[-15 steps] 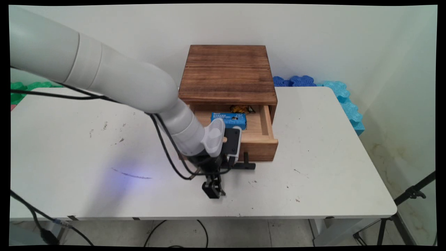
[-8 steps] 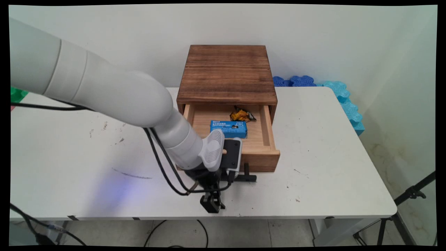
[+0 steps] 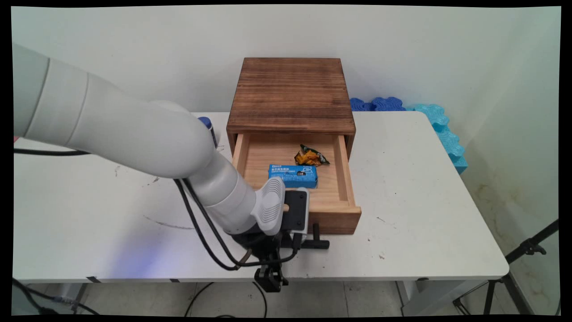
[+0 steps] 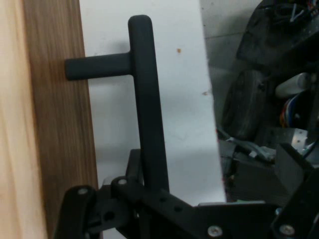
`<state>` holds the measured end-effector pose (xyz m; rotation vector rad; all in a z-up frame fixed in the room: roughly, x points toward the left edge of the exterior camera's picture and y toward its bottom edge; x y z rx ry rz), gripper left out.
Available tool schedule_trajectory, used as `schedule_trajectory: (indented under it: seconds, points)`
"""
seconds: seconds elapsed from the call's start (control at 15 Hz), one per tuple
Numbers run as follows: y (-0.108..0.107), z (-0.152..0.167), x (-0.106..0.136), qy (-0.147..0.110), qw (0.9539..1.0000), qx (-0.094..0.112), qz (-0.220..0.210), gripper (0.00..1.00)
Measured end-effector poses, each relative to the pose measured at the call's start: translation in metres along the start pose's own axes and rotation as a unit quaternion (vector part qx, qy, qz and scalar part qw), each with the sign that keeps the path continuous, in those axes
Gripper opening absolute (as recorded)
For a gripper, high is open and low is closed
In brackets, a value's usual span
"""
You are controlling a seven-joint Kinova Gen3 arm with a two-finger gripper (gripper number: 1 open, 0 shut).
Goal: Open the drawer
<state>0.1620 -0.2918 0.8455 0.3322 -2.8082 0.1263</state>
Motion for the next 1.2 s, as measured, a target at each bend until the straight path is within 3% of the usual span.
schedule_trajectory:
  seconds: [1.2]
  points:
    - [0.029,-0.013,-0.012,0.010,0.9997,-0.019,-0.013,1.00]
